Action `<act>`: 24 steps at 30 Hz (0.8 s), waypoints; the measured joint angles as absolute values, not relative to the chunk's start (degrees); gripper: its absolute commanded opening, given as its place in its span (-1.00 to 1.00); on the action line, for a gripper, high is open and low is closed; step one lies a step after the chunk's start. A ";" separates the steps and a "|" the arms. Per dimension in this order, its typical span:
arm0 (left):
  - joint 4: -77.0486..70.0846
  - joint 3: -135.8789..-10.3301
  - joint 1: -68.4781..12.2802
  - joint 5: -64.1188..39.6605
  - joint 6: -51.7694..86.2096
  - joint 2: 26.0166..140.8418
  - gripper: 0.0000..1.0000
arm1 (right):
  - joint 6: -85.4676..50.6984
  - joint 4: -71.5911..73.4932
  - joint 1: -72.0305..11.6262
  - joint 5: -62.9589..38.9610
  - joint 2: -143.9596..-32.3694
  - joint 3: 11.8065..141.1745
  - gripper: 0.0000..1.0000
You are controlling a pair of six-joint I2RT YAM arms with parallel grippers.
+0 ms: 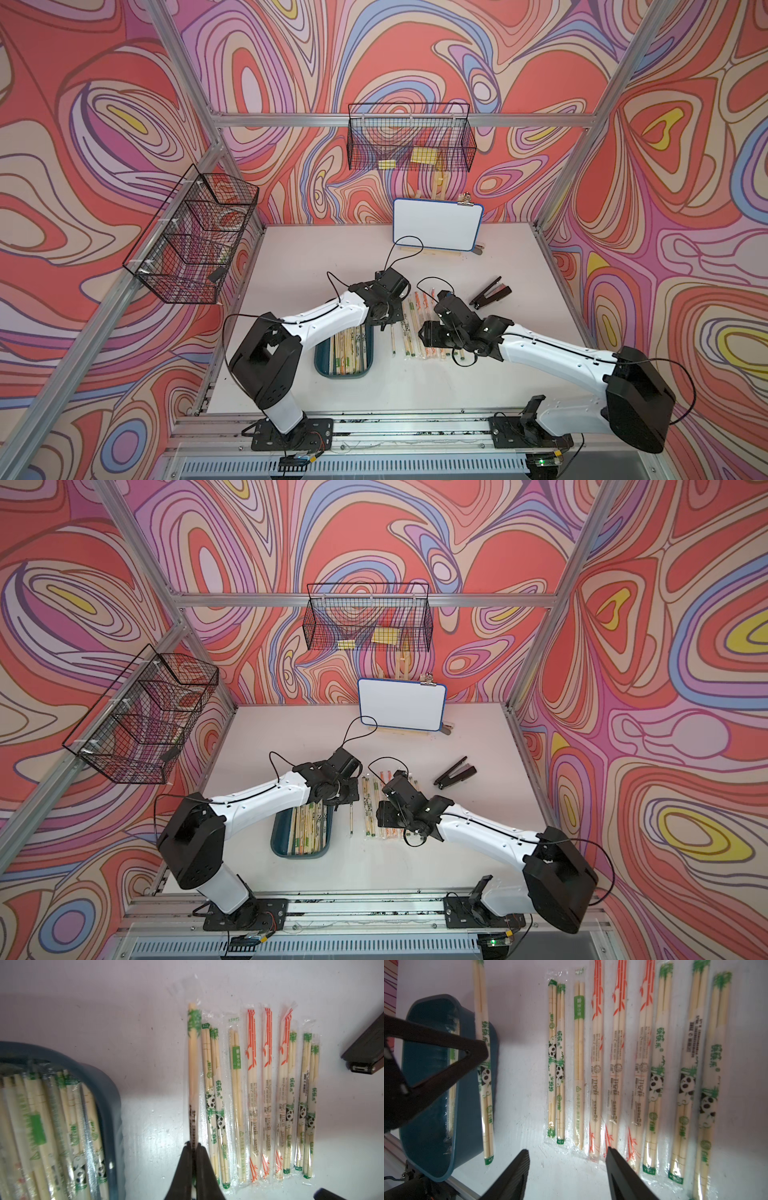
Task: Take the paired disposable chopsticks out of the storage box
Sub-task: Place the paired disposable chopsticks at the center of the board.
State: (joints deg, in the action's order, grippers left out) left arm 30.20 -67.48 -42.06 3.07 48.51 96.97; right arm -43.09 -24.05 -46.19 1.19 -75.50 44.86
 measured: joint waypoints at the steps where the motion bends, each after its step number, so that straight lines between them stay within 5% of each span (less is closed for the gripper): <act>1: 29.89 -67.92 -42.17 3.07 48.77 98.04 -1.00 | -43.16 -24.21 -46.19 1.30 -75.11 44.49 0.28; 16: 27.22 -69.78 -42.35 2.42 50.61 106.80 -0.97 | -43.79 -24.88 -46.17 1.78 -73.93 43.48 0.28; 24: 27.16 -70.02 -42.35 0.99 49.91 107.68 -0.30 | -43.81 -24.93 -46.19 1.78 -73.93 43.48 0.29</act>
